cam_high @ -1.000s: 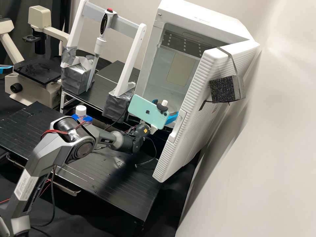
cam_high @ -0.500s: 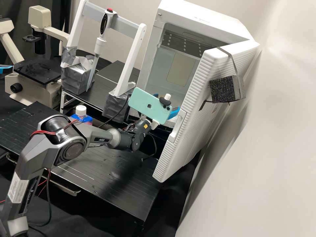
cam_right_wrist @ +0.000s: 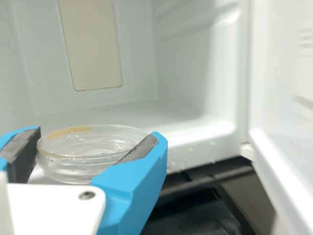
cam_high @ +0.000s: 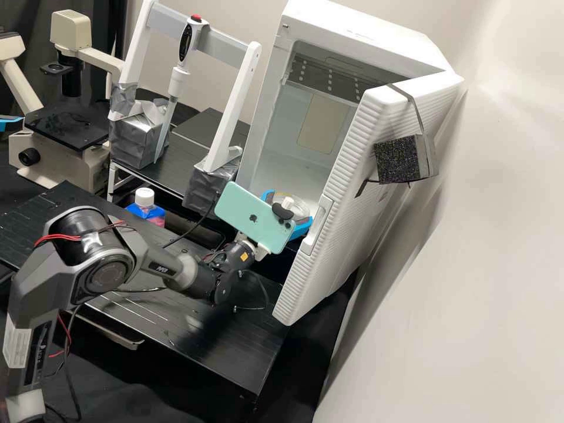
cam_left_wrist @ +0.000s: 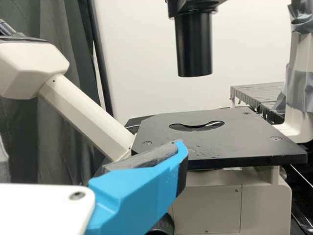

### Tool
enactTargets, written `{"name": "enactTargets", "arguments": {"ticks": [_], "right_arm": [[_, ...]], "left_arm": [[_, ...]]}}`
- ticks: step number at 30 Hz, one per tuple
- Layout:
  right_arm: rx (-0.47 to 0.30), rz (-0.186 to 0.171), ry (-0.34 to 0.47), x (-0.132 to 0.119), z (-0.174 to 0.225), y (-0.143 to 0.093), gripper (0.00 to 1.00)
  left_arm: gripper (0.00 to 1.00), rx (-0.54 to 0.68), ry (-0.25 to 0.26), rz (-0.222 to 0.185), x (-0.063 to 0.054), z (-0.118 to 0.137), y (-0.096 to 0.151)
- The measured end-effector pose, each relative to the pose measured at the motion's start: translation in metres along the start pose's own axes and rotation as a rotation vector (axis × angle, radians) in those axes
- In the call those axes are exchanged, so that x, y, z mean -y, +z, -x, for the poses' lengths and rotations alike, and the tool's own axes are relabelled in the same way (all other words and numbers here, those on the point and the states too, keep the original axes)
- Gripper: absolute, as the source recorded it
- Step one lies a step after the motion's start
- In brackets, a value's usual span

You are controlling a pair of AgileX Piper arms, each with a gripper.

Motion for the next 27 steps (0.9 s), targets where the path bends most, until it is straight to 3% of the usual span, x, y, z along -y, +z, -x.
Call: {"name": "enactTargets", "arguments": {"ticks": [10,13,22,27], "right_arm": [[-0.08,-0.009,0.014,0.012,0.064,-0.012,0.0],[-0.101,0.002,-0.036,0.023,0.083,-0.024,0.0],[-0.257,0.006,-0.196,0.066,0.109,-0.067,0.0],[-0.327,0.032,-0.26,0.085,0.12,-0.085,0.0]], "left_arm": [[1.0,0.0,0.0,0.0,0.0,0.0,0.0],[1.0,0.0,0.0,0.0,0.0,0.0,0.0],[1.0,0.0,0.0,0.0,0.0,0.0,0.0],[1.0,0.0,0.0,0.0,0.0,0.0,0.0]]}}
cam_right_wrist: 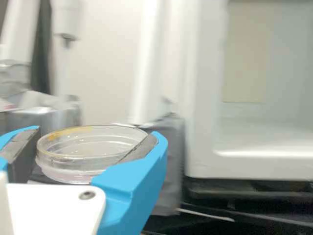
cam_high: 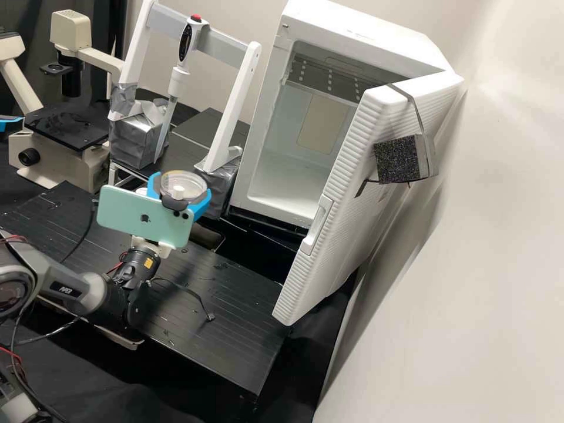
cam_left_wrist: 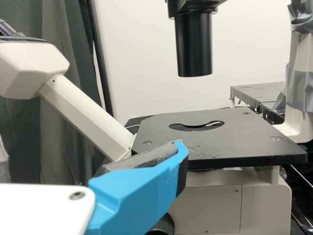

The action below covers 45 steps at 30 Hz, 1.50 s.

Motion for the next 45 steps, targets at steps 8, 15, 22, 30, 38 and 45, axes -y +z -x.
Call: {"name": "enactTargets", "arguments": {"ticks": [8,15,22,30,38,45], "right_arm": [[-0.131,0.013,-0.114,0.03,-0.008,-0.03,0.0],[-0.267,0.027,-0.191,0.049,-0.024,-0.058,0.0],[-0.416,0.043,-0.259,0.067,-0.048,-0.097,0.0],[-0.446,0.109,-0.328,0.087,-0.082,-0.124,0.0],[-0.455,0.109,-0.389,0.111,-0.119,-0.14,0.0],[-0.437,-0.014,-0.471,0.136,-0.158,-0.146,0.0]], "left_arm": [[1.0,0.0,0.0,0.0,0.0,0.0,0.0],[1.0,0.0,0.0,0.0,0.0,0.0,0.0],[1.0,0.0,0.0,0.0,0.0,0.0,0.0],[1.0,0.0,0.0,0.0,0.0,0.0,0.0],[1.0,0.0,0.0,0.0,0.0,0.0,0.0],[1.0,0.0,0.0,0.0,0.0,0.0,0.0]]}}
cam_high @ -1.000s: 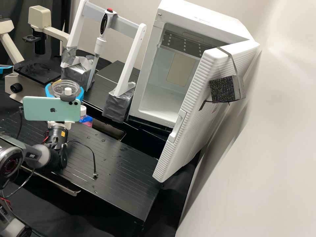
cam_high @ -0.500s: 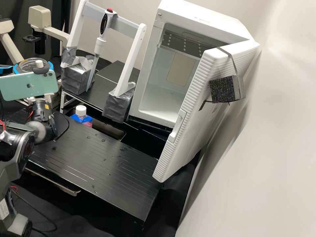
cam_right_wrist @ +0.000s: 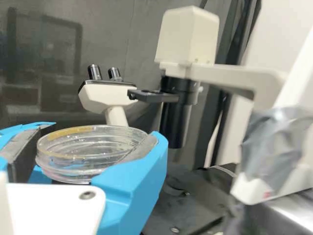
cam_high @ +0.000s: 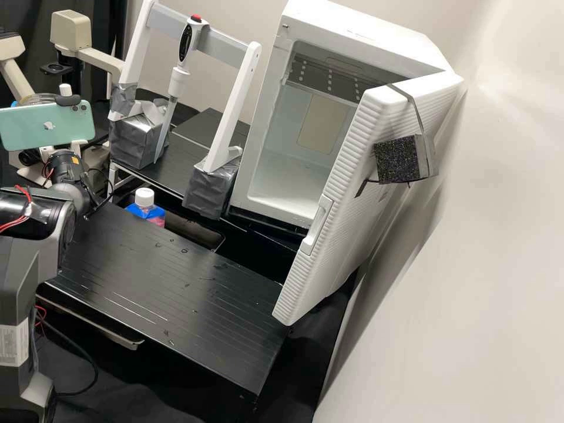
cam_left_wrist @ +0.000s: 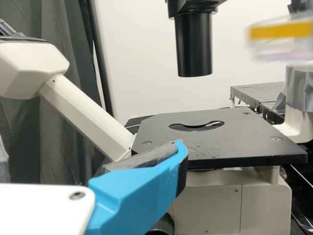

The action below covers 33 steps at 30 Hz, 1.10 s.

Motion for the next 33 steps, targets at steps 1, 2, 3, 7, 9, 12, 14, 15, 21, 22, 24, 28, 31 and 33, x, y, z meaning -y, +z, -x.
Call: {"name": "enactTargets", "arguments": {"ticks": [1,2,3,7,9,12,14,15,21,22,24,28,31,33], "right_arm": [[-0.002,-0.011,0.0,0.0,-0.004,0.002,0.0],[-0.005,-0.018,0.0,0.001,-0.009,0.004,0.0],[-0.006,-0.021,-0.003,0.003,-0.014,0.007,0.0],[-0.007,-0.03,-0.007,0.009,-0.031,0.018,0.0],[0.005,-0.038,-0.014,0.012,-0.037,0.025,0.0],[0.03,-0.069,-0.024,0.016,-0.046,0.036,0.0],[0.047,-0.081,-0.032,0.02,-0.051,0.043,0.0],[0.058,-0.089,-0.036,0.022,-0.053,0.047,0.0],[0.122,-0.102,-0.054,0.031,-0.067,0.067,0.0],[0.13,-0.103,-0.054,0.032,-0.069,0.07,0.0],[0.144,-0.101,-0.056,0.032,-0.073,0.074,0.0],[0.152,-0.115,-0.037,0.031,-0.082,0.074,0.0],[0.154,-0.116,-0.035,0.033,-0.09,0.073,0.0],[0.159,-0.114,-0.042,0.035,-0.094,0.073,0.0]], "left_arm": [[1.0,0.0,0.0,0.0,0.0,0.0,0.0],[1.0,0.0,0.0,0.0,0.0,0.0,0.0],[1.0,0.0,0.0,0.0,0.0,0.0,0.0],[1.0,0.0,0.0,0.0,0.0,0.0,0.0],[1.0,0.0,0.0,0.0,0.0,0.0,0.0],[1.0,0.0,0.0,0.0,0.0,0.0,0.0],[1.0,0.0,0.0,0.0,0.0,0.0,0.0],[1.0,0.0,0.0,0.0,0.0,0.0,0.0],[1.0,0.0,0.0,0.0,0.0,0.0,0.0],[1.0,0.0,0.0,0.0,0.0,0.0,0.0],[1.0,0.0,0.0,0.0,0.0,0.0,0.0],[1.0,0.0,0.0,0.0,0.0,0.0,0.0],[1.0,0.0,0.0,0.0,0.0,0.0,0.0],[1.0,0.0,0.0,0.0,0.0,0.0,0.0]]}}
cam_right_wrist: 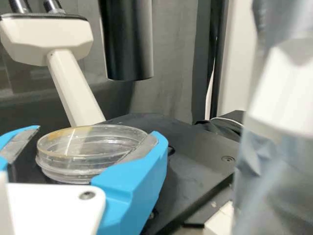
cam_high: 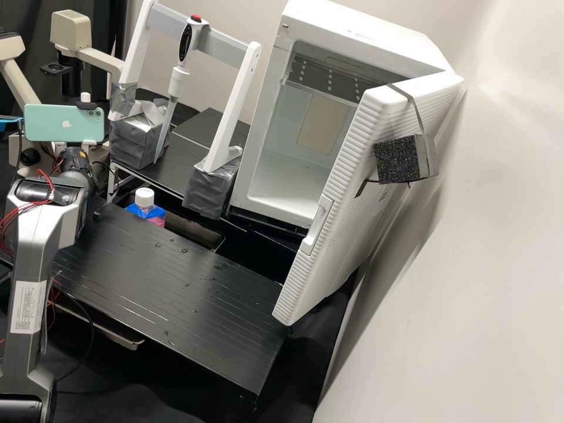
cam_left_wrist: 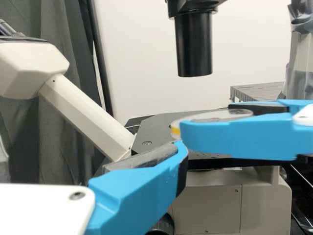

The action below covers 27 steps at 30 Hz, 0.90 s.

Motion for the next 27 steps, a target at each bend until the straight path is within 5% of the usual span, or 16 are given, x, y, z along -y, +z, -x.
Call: {"name": "enactTargets", "arguments": {"ticks": [27], "right_arm": [[0.057,0.038,0.021,-0.009,-0.033,0.007,0.0]], "left_arm": [[1.0,0.0,0.0,0.0,0.0,0.0,0.0]]}}
